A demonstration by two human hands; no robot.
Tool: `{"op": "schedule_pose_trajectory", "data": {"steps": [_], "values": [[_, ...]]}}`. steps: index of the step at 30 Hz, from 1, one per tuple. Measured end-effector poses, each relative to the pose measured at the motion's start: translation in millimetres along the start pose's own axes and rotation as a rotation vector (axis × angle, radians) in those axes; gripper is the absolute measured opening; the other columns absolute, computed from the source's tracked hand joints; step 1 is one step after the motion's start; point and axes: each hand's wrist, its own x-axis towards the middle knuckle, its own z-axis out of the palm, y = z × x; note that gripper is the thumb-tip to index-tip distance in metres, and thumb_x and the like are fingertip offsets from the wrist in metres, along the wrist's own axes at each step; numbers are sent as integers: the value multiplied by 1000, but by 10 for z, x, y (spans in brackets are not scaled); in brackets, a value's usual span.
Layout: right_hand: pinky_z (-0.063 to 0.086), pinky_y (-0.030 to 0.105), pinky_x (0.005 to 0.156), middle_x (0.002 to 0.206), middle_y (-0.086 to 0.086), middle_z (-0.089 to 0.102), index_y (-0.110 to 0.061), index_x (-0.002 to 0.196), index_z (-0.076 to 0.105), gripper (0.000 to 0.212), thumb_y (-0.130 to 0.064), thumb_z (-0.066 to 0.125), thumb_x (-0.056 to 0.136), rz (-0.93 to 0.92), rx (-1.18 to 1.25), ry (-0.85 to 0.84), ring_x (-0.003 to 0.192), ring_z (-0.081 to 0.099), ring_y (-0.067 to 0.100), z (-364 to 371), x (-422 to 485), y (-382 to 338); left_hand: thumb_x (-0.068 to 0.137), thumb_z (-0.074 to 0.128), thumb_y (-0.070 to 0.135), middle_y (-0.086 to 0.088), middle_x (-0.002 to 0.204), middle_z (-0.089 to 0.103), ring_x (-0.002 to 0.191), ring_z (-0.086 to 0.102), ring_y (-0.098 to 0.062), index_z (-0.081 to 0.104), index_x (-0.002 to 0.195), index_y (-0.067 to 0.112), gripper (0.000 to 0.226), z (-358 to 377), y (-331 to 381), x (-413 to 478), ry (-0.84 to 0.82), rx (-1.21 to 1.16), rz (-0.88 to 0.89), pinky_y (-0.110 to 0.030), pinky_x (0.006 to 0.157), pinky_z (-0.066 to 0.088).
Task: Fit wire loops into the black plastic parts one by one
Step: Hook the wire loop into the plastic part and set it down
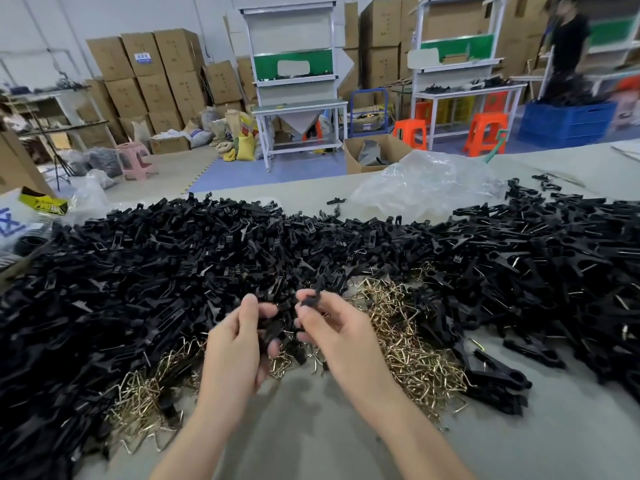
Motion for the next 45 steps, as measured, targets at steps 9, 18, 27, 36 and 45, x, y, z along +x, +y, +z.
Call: {"op": "schedule_pose_trajectory", "data": {"steps": [9,18,27,36,45], "values": [[59,24,81,106,-14,74,-35,126,63,33,-18,66,98,84,16,-71,91,75,13,99,0,127,89,40,62,4,60,39,41,27,-5,68,103,11,60,56,-71,-108,-39,-377,-78,-18,35,24],[58,23,72,108,-21,72,-51,121,61,43,-24,72,89,41,-23,-81,85,76,18,111,20,192,89,46,65,7,59,47,43,34,-6,70,93,23,49,-42,-120,-73,-1,-367,-64,-19,37,31],[57,23,61,104,-21,71,-49,131,58,50,-15,69,95,22,-84,-31,86,74,15,34,-3,139,99,58,10,1,101,76,97,71,-9,66,126,30,35,-19,-108,-97,-137,-312,-14,-18,77,54],[55,19,65,106,-21,71,-51,126,59,47,-14,67,97,34,-112,-61,85,74,11,30,0,164,99,57,3,-3,97,76,84,69,-15,70,112,28,31,-19,-139,-102,-155,-297,29,-23,76,56],[55,22,67,107,-2,71,-42,129,62,45,-11,66,97,36,-126,-106,77,65,13,18,-27,131,101,58,17,3,94,76,81,72,-11,69,110,28,17,2,-132,-199,-158,-4,202,-24,69,58]]}}
